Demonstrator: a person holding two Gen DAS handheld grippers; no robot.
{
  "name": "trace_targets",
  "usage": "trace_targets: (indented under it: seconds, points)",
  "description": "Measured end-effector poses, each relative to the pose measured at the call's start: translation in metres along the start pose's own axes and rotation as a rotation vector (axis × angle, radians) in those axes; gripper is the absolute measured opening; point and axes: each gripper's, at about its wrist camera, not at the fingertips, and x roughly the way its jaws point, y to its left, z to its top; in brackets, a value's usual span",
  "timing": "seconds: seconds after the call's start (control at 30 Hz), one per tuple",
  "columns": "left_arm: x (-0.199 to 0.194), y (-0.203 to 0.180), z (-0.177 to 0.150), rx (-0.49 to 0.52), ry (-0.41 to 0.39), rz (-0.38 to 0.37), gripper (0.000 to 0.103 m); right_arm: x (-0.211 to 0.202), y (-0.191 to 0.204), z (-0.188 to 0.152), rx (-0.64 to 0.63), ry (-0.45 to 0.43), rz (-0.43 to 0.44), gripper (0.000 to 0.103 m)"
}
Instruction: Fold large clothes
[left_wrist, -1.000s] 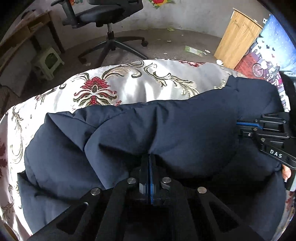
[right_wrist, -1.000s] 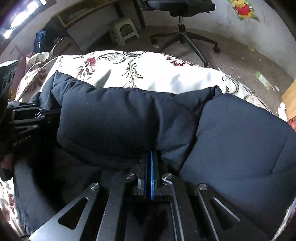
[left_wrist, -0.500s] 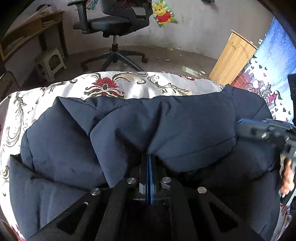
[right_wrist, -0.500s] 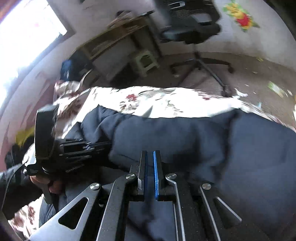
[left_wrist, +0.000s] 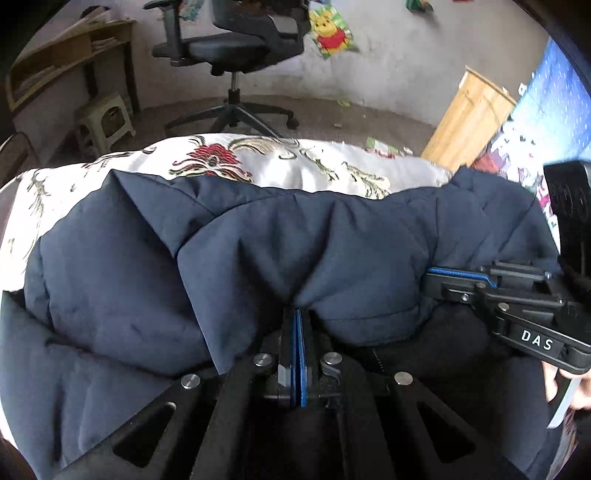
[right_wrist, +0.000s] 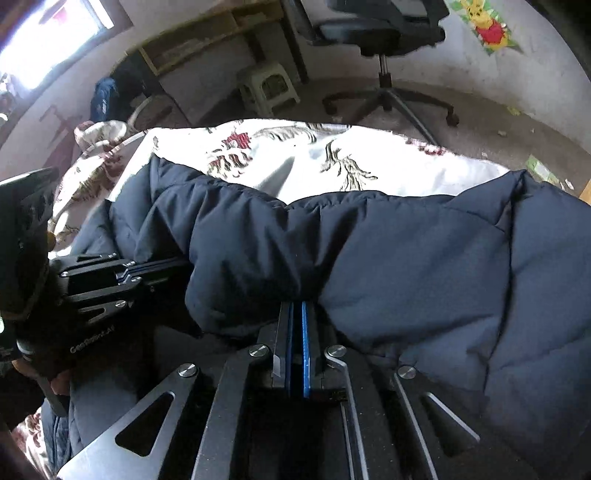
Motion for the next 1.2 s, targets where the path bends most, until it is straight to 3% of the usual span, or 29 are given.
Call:
trace_targets:
  seconds: [0.17, 0.23, 0.3, 0.4, 0.47, 0.53, 0.63, 0.77, 0.87, 1.2]
  points:
    - [-0.030, 0.000, -0.004, -0.064, -0.071, 0.006, 0.005, -0.036, 0.007, -0.009, 0.007, -0.092, -0.035, 0.012]
    - [-0.046, -0.005, -0.007, -0.056, -0.116, 0.030, 0.011, -0.051, 0.010, -0.011, -0.014, -0.128, -0.070, 0.035]
    - [-0.059, -0.007, -0.010, -0.060, -0.137, 0.035, 0.018, -0.065, 0.010, -0.013, -0.013, -0.158, -0.083, 0.042]
    - [-0.078, -0.009, -0.014, -0.075, -0.165, 0.046, 0.042, -0.083, 0.009, -0.011, 0.001, -0.191, -0.092, 0.042]
    - [-0.095, -0.009, -0.018, -0.086, -0.204, 0.072, 0.070, -0.099, 0.009, -0.014, 0.003, -0.227, -0.112, 0.050]
    - [-0.113, -0.009, -0.021, -0.098, -0.255, 0.094, 0.084, -0.116, 0.010, -0.019, 0.008, -0.265, -0.120, 0.064]
    - [-0.133, -0.012, -0.023, -0.106, -0.298, 0.105, 0.088, -0.138, 0.012, -0.026, 0.014, -0.309, -0.115, 0.075]
    - [-0.161, -0.024, -0.033, -0.089, -0.358, 0.140, 0.103, -0.166, 0.021, -0.037, 0.018, -0.372, -0.118, 0.084]
    - [-0.185, -0.037, -0.044, -0.051, -0.427, 0.162, 0.103, -0.186, 0.038, -0.049, -0.001, -0.414, -0.134, 0.099]
    - [-0.246, -0.062, -0.092, 0.035, -0.519, 0.221, 0.103, -0.242, 0.090, -0.104, -0.138, -0.467, -0.181, 0.101]
